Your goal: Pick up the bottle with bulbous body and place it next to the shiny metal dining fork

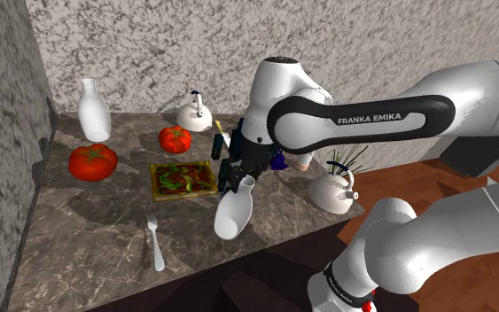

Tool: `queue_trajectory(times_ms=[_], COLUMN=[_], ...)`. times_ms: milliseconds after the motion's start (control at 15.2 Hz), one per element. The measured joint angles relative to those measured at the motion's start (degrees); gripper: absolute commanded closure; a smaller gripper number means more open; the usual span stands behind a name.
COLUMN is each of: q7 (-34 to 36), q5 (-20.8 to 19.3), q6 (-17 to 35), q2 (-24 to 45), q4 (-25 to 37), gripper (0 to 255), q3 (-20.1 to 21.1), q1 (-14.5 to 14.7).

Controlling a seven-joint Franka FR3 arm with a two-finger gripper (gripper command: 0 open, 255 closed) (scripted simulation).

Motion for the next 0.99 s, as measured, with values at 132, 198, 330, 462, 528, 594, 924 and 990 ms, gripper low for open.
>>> queue_trajectory(times_ms=[132,198,330,462,528,594,924,990], q7=[0.0,0.0,0.0,0.1,0.2,0.0,0.0,0.0], q5=[0.0,0.0,0.0,-0.1,0.0,-0.2,-0.3,-0.3], q6=[0.0,0.0,0.0,-2.2,-4.1,-6.1,-7.7,-7.8], q2=[0.0,0.0,0.0,-0.5,-1.1,-1.4,-1.7,-1.8], q4=[0.0,0.0,0.0,1.8,3.1,4.8,6.0,6.1], gripper=[0,0,0,0,0,0,0,0], q3=[0.0,0.0,0.0,-0.1,-0.1,-0.4,-0.5,-0.5], q1=[0.0,0.0,0.0,0.0,0.1,-0.1,-0.1,-0.1])
